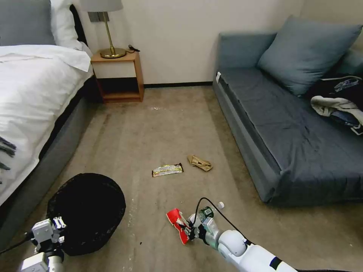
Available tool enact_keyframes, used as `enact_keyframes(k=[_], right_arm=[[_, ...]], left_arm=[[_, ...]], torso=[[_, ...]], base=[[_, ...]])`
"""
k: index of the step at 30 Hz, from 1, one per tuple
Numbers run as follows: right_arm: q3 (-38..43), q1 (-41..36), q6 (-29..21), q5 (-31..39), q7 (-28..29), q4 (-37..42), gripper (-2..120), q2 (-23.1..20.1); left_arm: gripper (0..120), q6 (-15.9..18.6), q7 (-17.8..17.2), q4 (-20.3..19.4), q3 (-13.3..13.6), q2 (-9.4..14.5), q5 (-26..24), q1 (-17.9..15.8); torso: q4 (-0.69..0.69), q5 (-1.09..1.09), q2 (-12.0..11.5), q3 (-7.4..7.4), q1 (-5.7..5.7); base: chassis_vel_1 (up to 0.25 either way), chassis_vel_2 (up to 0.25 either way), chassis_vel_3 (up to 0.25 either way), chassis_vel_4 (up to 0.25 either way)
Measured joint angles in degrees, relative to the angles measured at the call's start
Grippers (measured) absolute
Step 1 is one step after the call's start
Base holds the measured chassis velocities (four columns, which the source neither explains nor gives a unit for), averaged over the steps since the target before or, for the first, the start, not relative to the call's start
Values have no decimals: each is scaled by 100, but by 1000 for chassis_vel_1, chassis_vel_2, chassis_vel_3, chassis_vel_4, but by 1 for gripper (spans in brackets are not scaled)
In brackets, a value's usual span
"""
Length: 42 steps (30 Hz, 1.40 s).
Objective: Pick up the trash bin, then pick up the garbage on the floor and place it into the trash bin.
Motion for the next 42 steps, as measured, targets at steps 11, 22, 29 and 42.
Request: enact_keyframes(k=[11, 22, 29, 42], right_arm=[[109, -16, 477, 513, 196, 666, 1, 159], [-548, 505, 959, 1716, 946, 1905, 1, 326], [-1423, 1141, 1101, 2255, 861, 2114, 1, 553], [-2018, 1391, 1247, 1983, 951, 1519, 1, 1071]], left_arm=[[6, 41, 6, -45, -33, -22, 91, 126], [6, 53, 50, -120, 48, -97, 150, 94], [6, 73, 146, -176, 115, -114, 212, -37], [6, -71, 542, -79, 217, -177, 238, -237]], torso=[[0, -1, 0, 0, 0], [0, -1, 0, 0, 0], [0, -1, 0, 0, 0], [0, -1, 0, 0, 0]], base=[[0, 0, 0, 0], [0, 0, 0, 0], [0, 0, 0, 0], [0, 0, 0, 0]])
